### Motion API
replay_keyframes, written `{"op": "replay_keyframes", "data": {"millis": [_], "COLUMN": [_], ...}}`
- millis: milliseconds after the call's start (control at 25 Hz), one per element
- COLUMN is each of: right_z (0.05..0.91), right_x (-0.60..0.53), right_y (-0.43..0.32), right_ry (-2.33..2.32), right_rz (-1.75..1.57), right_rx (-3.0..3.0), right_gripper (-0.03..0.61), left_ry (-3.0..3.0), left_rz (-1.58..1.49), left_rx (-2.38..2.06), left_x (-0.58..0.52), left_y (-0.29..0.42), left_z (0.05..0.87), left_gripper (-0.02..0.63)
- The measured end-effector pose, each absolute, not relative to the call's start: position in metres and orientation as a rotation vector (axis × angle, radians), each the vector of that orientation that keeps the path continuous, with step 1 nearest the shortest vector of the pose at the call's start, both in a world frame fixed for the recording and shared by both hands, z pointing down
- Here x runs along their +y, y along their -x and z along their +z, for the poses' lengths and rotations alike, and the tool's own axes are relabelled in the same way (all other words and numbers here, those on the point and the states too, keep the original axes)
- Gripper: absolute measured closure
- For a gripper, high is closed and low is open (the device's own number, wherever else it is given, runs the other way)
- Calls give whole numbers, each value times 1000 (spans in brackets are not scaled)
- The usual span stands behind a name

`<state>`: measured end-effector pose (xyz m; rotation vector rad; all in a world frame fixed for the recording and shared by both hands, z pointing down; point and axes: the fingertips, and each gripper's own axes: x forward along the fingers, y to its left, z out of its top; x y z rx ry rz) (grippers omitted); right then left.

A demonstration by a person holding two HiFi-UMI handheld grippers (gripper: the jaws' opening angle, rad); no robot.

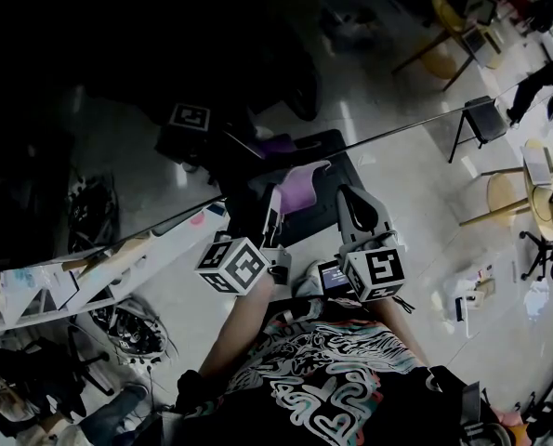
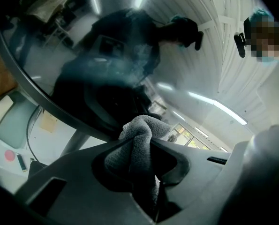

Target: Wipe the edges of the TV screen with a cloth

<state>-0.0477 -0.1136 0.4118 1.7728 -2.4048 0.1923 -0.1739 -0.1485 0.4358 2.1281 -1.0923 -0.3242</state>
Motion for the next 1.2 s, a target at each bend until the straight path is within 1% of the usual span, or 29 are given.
{"op": "replay_keyframes", "data": {"millis": [360,1200], "right_z": [411,415], "right_x": [-120,-126], "right_y": [30,-7], "right_ry": [-1790,-1824], "right_rz": [211,226], "right_rx": [-2406,-2384], "right_gripper": [548,548], "left_ry": [-2132,-2059], "left_rz": [-319,-411], "left_rx": [-1083,-995], "left_x": [-153,-159], "left_y": [155,121], "left_z": [434,431], "left_gripper": [518,520]}}
